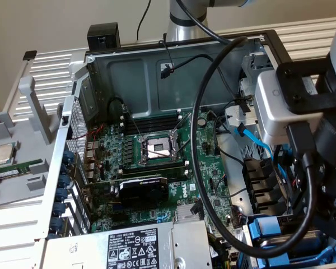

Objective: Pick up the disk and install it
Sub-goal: 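Insert the first disk wire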

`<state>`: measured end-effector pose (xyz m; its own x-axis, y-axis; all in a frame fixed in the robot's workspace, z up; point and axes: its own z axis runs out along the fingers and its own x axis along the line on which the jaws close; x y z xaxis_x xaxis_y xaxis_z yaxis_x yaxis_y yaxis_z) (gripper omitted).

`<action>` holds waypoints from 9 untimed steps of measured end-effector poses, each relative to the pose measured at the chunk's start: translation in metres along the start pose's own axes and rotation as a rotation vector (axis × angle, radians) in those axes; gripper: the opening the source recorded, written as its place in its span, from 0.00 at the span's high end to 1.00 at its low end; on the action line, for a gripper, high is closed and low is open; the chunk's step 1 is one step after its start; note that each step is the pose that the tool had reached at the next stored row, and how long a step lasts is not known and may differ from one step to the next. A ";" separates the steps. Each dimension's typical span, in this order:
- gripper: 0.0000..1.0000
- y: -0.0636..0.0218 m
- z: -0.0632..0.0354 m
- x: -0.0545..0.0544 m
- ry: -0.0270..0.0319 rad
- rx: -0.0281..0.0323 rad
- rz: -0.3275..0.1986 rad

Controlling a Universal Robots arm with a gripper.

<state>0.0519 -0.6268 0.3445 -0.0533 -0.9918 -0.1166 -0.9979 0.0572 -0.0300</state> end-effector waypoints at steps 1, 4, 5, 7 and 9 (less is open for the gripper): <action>0.84 0.0000 0.0001 0.000 0.0015 0.0001 0.000; 0.84 0.0001 0.0000 -0.001 0.0042 0.0005 0.000; 0.84 0.0002 0.0001 -0.001 0.0044 0.0004 0.000; 0.84 0.0003 0.0000 -0.001 0.0048 0.0007 0.000; 0.84 0.0005 0.0000 -0.001 0.0053 0.0008 0.000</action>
<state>0.0515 -0.6254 0.3446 -0.0540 -0.9923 -0.1113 -0.9979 0.0577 -0.0308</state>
